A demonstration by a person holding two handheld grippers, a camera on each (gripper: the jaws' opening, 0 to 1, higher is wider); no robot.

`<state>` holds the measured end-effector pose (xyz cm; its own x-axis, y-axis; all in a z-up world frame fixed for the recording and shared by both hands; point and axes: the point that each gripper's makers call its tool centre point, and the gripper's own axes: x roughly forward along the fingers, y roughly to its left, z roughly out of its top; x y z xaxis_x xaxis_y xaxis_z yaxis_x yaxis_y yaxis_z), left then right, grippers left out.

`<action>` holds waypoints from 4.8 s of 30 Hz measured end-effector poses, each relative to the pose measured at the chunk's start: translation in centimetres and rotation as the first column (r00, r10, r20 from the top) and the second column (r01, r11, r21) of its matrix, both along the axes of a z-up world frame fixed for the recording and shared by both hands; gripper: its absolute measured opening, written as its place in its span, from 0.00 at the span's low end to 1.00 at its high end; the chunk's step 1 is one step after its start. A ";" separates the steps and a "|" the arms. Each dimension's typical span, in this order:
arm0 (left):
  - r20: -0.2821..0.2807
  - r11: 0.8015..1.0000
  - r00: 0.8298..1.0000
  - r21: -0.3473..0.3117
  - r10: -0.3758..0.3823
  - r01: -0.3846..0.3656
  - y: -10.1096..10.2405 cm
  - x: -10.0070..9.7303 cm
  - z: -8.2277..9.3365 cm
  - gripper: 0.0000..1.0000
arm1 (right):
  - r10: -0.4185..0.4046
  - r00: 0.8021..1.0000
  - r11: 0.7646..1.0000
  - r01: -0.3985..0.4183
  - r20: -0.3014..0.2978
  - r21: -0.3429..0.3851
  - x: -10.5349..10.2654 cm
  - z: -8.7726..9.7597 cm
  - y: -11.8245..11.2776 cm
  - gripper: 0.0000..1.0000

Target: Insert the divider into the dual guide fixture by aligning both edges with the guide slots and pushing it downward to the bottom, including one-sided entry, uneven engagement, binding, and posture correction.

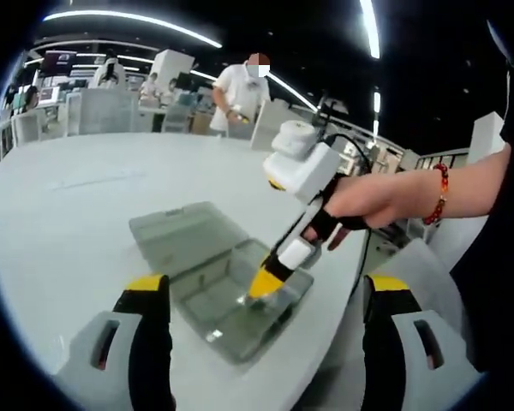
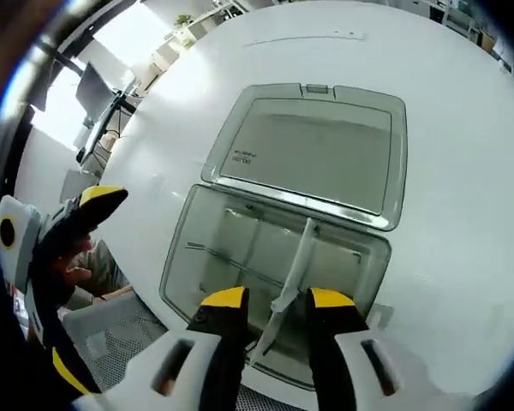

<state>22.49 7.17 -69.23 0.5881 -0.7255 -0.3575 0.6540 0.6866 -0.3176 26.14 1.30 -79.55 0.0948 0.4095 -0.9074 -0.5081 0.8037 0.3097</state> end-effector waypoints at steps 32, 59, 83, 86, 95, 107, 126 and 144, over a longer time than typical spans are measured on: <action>-0.019 0.951 0.974 0.220 0.227 -0.217 4.1 -0.3 -1.9 0.89 | 0.061 0.982 0.990 -0.082 0.178 0.115 0.5 3.0 0.3 0.47; 0.002 0.908 0.954 0.307 0.300 -0.286 5.0 0.0 -2.3 0.99 | 0.076 0.918 0.948 -0.188 0.389 0.257 -0.6 7.4 -0.1 0.69; -0.042 0.808 0.862 0.373 0.505 -0.455 8.8 0.0 -5.0 0.89 | 0.012 0.893 0.922 -0.184 0.450 0.341 -1.7 10.3 -2.7 0.79; -0.031 0.783 0.846 0.398 0.533 -0.479 9.5 0.1 -5.4 0.86 | 0.003 0.892 0.915 -0.185 0.452 0.359 -1.7 10.5 -2.6 0.79; -0.005 0.745 0.821 0.424 0.571 -0.515 10.9 1.3 -7.1 0.67 | -0.004 0.909 0.907 -0.173 0.417 0.385 -2.5 9.6 -2.8 0.76; -0.033 0.736 0.811 0.441 0.585 -0.513 10.1 3.1 -8.8 0.56 | -0.076 0.921 0.909 -0.094 0.383 0.407 -2.3 9.1 -4.5 0.74; -0.055 0.707 0.781 0.468 0.623 -0.531 10.7 4.1 -10.5 0.42 | -0.093 0.932 0.909 -0.064 0.351 0.412 -3.3 8.4 -4.7 0.72; -0.078 0.685 0.761 0.502 0.644 -0.528 11.0 2.9 -12.5 0.37 | -0.088 0.941 0.914 -0.054 0.326 0.403 -3.6 7.5 -4.9 0.70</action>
